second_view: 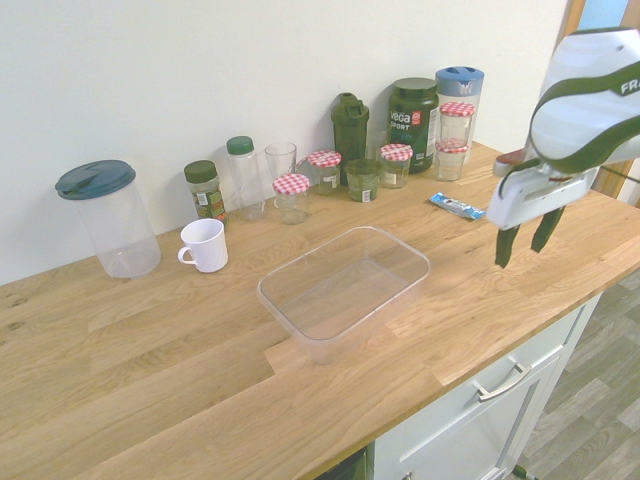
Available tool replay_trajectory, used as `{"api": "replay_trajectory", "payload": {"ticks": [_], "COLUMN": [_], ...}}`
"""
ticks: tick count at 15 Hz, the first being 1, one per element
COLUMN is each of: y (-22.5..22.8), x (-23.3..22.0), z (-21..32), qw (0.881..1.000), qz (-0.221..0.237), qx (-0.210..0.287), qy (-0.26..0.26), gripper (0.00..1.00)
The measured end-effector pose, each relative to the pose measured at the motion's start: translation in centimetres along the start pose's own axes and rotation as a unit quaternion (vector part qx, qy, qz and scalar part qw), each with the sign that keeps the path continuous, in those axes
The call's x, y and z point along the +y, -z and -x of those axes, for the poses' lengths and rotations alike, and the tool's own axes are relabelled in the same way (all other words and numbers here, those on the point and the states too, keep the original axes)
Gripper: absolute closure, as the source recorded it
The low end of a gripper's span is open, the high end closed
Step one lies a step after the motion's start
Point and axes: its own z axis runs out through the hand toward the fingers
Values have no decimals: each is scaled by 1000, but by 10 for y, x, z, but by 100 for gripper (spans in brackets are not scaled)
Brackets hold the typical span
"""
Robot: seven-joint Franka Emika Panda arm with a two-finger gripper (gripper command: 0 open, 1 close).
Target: Put the protein bar into the container
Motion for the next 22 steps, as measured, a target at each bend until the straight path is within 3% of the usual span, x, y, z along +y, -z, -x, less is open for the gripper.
{"api": "replay_trajectory", "payload": {"ticks": [3, 7, 15, 22], "y": [9, 6, -40, -47], "x": [1, -36, -79, -106], "z": [-57, -101, -151, -166], "qw": [1000, 997, 995, 993], "qz": [4, 9, 30, 35], "qx": [9, 20, 17, 19], "qy": [26, 75, 99, 112], "gripper": [0, 0, 0, 0]}}
